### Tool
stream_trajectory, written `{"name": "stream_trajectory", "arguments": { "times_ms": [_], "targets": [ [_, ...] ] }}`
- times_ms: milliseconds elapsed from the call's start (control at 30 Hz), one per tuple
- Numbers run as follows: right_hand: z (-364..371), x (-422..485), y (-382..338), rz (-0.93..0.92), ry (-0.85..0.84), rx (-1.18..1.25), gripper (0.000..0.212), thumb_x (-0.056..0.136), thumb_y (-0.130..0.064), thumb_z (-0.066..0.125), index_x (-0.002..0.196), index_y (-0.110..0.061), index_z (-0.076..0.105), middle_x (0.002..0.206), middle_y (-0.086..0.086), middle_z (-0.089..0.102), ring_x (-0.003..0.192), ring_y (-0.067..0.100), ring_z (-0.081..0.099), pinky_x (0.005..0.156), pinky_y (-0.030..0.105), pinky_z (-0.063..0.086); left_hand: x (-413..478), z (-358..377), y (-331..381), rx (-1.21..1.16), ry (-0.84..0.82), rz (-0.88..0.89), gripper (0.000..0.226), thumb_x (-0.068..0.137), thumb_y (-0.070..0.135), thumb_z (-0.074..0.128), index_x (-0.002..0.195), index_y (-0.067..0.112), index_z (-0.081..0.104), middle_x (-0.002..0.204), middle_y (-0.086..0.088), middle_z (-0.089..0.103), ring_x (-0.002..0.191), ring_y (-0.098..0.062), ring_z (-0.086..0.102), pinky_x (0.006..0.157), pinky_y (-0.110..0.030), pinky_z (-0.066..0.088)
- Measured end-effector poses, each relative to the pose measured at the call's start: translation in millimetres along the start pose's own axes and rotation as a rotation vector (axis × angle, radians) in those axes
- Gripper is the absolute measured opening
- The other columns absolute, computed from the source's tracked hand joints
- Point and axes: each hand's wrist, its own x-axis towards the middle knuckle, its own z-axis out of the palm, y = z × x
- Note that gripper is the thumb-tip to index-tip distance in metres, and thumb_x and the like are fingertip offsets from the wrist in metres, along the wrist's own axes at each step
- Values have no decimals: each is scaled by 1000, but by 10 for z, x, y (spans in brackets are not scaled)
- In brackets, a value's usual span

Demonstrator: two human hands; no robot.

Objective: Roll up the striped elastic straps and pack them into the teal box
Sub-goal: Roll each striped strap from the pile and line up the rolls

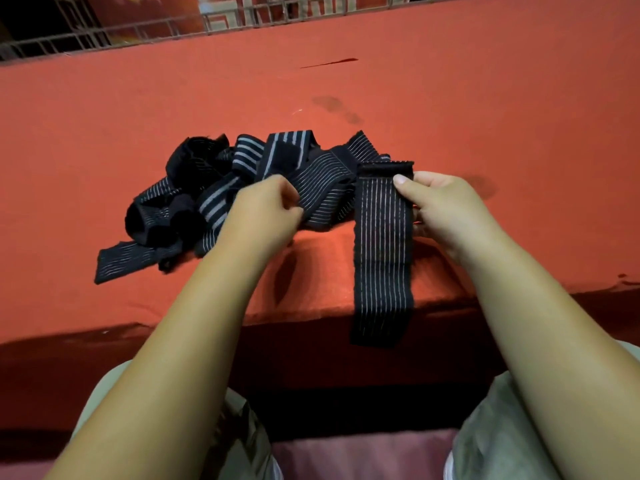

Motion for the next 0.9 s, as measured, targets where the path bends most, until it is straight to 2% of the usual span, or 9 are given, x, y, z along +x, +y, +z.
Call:
{"name": "stream_trajectory", "arguments": {
  "times_ms": [67,167,300,467,600,667,733,833,900],
  "targets": [
    [37,38,11,1,-7,-8,27,107,-32,64,112,-9,78,90,4,79,67,11,67,60,26,50,166,7,-93,146,64,24,31,91,16,68,122,19,71,122,-7,66,121,-32,59,99,-40,47],
    [59,82,40,-33,-20,-80,24,107,-33,64,107,-16,81,94,4,83,75,13,72,70,33,54,220,142,-276,207,113,-16,40,92,20,73,130,13,62,132,-12,54,126,-38,47,104,-51,45],
    [82,118,65,-84,-36,-192,22,106,-36,64,103,-24,82,93,-5,83,78,9,74,78,38,52,222,302,-403,232,132,-35,46,89,28,82,127,16,59,124,-11,58,121,-38,54,100,-55,49],
    [142,161,50,-114,-71,-248,22,105,-40,64,108,-27,81,99,-5,83,95,23,80,98,57,58,309,204,-374,103,139,-92,20,97,27,76,113,19,68,110,-9,67,112,-37,63,98,-52,52],
    [141,169,56,-104,-81,-225,21,104,-39,64,109,-27,80,100,-1,83,98,33,78,94,57,58,199,30,-232,7,183,1,9,102,28,67,110,24,69,104,3,69,100,-23,62,83,-35,44],
    [125,151,62,-94,-106,-192,19,104,-36,64,107,-26,80,102,0,83,91,24,78,90,49,57,121,-46,-144,-88,230,9,6,103,30,64,107,26,65,96,10,67,91,-16,60,77,-31,39],
    [130,131,53,-84,-117,-142,18,104,-29,64,104,-23,81,102,-2,83,89,15,75,86,39,55,70,-93,-87,-274,247,6,5,103,29,65,99,26,64,87,14,68,84,-11,64,75,-31,45],
    [143,118,12,-29,-124,47,20,104,-18,61,106,-12,80,100,0,79,85,13,70,74,31,52,-32,-135,-13,-665,122,50,6,105,16,68,100,15,67,74,18,70,72,0,65,68,-20,51],
    [111,109,-17,9,-116,134,18,103,-17,60,106,-12,77,98,2,75,82,15,66,70,32,47,-95,-130,-1,-796,-19,125,3,106,7,66,108,4,67,81,12,73,78,-5,68,73,-21,54]
  ]
}}
